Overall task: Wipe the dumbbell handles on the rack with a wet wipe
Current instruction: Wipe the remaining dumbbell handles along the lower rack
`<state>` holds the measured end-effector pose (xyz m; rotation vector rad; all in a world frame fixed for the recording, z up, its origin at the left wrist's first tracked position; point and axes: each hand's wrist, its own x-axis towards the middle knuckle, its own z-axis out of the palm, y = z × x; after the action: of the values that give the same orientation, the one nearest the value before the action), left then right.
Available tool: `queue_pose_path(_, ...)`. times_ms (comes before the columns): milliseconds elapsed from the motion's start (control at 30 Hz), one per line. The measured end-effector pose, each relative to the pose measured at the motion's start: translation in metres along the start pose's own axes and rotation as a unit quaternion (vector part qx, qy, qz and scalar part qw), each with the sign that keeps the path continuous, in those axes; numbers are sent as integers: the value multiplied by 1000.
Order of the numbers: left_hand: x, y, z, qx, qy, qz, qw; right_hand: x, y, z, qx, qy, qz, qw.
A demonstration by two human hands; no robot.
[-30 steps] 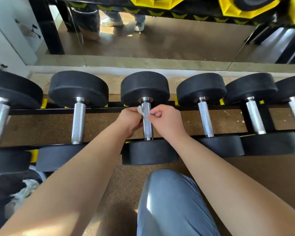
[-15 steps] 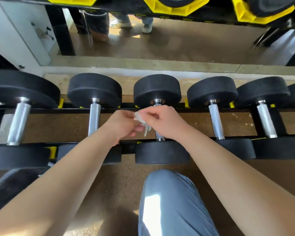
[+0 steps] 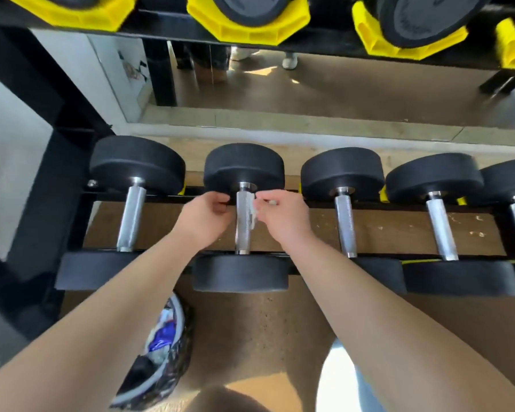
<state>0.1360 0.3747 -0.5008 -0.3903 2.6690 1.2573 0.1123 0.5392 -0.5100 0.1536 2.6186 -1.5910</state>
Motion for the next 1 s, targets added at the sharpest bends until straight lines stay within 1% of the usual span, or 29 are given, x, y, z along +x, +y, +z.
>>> queue_pose_path(33, 0, -6, 2, -3, -14, 0, 1000, -2, -6, 8, -47, -5, -14, 999)
queue_pose_path(100, -1, -15, 11, -23, -45, 7, 999, -7, -15, 15, -103, -35, -18, 994)
queue_pose_path(167, -2, -24, 15, -67, -85, 1, 994, -13, -21, 19, -164, -77, 4, 983)
queue_pose_path(233, -3, -27, 14, -109, -127, -10, 986, -23, -25, 18, -230, -123, 42, 964)
queue_pose_path(333, -1, -30, 14, -122, -164, 5, 979, -32, -28, 15, -264, -155, 100, 947)
queue_pose_path(433, -1, -30, 12, -103, -176, 11, 979, -32, -30, 18, -265, -139, 117, 947)
queue_pose_path(500, 0, -30, 13, -81, -176, 16, 981, -29, -27, 18, -253, -131, 125, 950)
queue_pose_path(567, 0, -29, 13, -75, -176, 16, 981, -24, -22, 15, -212, -129, 141, 958)
queue_pose_path(633, 0, -29, 12, -81, -183, 14, 980, -22, -18, 12, -148, -125, 163, 968)
queue_pose_path(733, 2, -32, 11, -95, -183, 12, 978, -13, -22, 15, -5, -114, 203, 972)
queue_pose_path(867, 2, -33, 14, -132, -176, 4, 975, 13, -26, 18, 72, -87, 158, 981)
queue_pose_path(933, 2, -35, 15, -157, -169, -7, 973, 19, -28, 15, 93, -106, 164, 976)
queue_pose_path(1000, 5, -38, 18, -169, -156, -11, 973, 20, -22, 10, 70, -183, 211, 958)
